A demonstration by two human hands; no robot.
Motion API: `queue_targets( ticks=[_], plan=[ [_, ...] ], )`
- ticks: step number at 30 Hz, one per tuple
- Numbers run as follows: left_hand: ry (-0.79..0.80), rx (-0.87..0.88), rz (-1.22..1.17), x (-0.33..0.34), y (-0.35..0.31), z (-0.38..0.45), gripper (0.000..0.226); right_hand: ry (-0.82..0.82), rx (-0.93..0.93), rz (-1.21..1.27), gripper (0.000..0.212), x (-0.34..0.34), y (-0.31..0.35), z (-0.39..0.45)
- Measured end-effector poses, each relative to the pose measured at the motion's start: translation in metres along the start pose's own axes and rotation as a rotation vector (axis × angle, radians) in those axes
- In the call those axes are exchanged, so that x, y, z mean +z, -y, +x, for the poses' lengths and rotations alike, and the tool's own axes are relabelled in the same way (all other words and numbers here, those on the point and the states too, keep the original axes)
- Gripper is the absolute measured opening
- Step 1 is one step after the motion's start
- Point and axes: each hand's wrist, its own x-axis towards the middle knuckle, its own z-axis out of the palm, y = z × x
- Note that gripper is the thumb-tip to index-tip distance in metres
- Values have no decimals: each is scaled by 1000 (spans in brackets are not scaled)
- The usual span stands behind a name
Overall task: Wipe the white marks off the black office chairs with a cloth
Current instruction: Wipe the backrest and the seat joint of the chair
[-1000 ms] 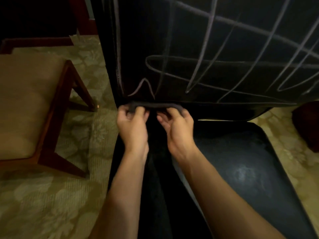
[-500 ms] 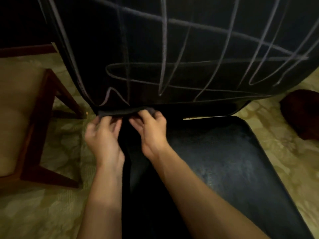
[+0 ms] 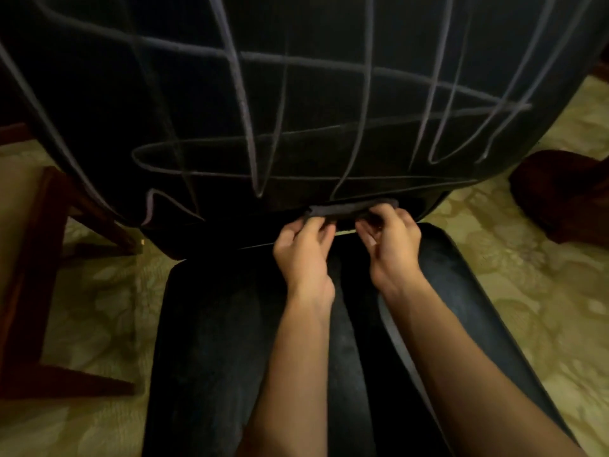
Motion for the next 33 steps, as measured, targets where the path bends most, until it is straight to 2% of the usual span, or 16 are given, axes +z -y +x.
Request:
queue_targets(
  ticks=[3, 6, 8, 10, 13, 17, 21, 26, 33],
  plan=[
    [-52, 86, -27, -9, -8, 0, 16, 6, 9, -7, 23, 15, -15, -2],
    [-171, 251, -36, -22, -27, 4, 18, 114, 98, 7, 19, 34, -46, -17],
    [-219, 283, -35, -21, -29, 5, 12, 164, 121, -4, 13, 30, -46, -20],
    [-175, 252, -31, -5, -13, 2, 12, 144, 77, 31, 14, 16, -26, -11],
    [-38, 148, -9, 41, 35, -12, 19, -9, -35, 99, 21, -24, 25, 16],
    [116, -14, 33, 96, 101, -45, 14, -131, -186, 92, 29, -88, 89, 39],
    [226, -135, 100, 122, 139, -77, 12, -198, -240, 205, 19, -126, 121, 54],
    [239, -64, 97, 108, 134, -76, 18, -167, -124, 282, 16, -116, 112, 58],
    [94, 128, 50, 60, 75, -39, 18, 12, -33, 167, 14, -64, 56, 25]
  ],
)
